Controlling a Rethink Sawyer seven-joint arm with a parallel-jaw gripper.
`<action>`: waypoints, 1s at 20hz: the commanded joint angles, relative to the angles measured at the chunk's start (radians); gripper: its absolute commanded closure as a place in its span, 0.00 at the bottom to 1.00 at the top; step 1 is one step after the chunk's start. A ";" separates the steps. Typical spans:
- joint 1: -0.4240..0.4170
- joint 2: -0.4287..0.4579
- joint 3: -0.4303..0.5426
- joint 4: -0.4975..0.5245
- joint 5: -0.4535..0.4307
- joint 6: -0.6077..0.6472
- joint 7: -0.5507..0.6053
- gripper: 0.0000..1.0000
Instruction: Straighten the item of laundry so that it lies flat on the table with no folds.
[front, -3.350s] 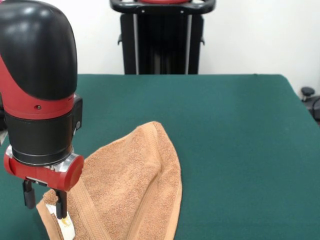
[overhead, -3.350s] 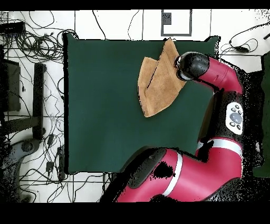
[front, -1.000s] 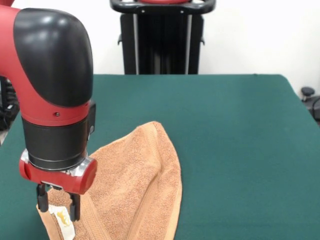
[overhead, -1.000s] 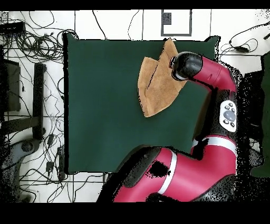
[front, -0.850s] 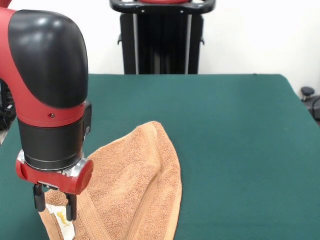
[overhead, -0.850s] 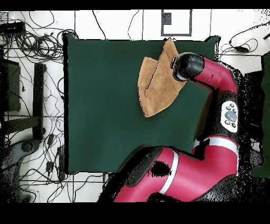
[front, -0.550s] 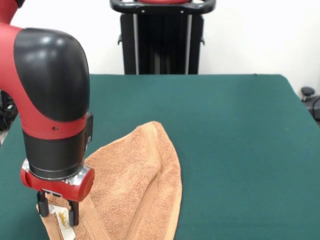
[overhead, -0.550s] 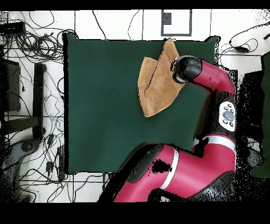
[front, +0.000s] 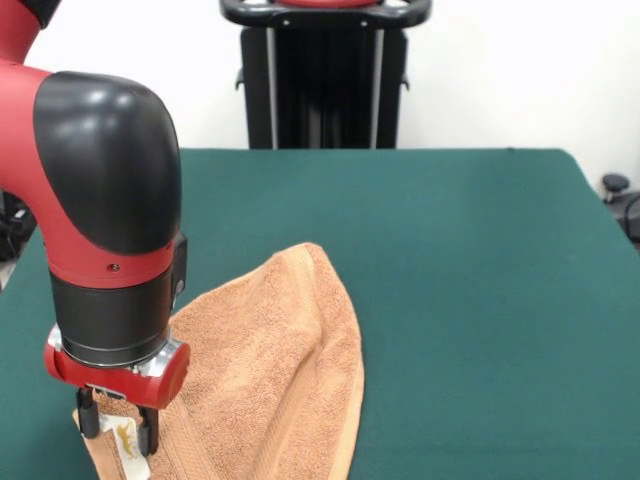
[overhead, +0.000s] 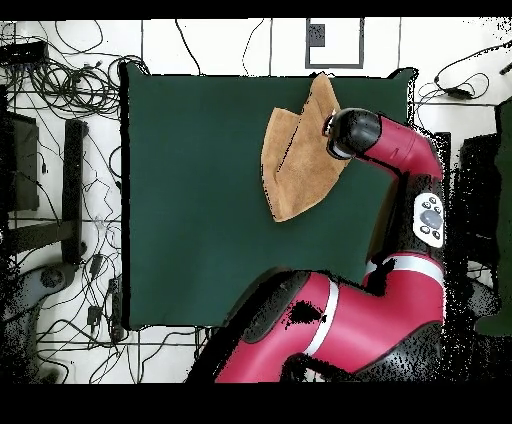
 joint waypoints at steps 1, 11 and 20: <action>0.022 0.064 0.092 0.065 -0.026 -0.029 0.054 0.00; 0.018 0.046 0.094 0.088 -0.023 -0.035 0.058 0.00; 0.017 0.042 0.096 0.094 -0.027 -0.042 0.051 0.00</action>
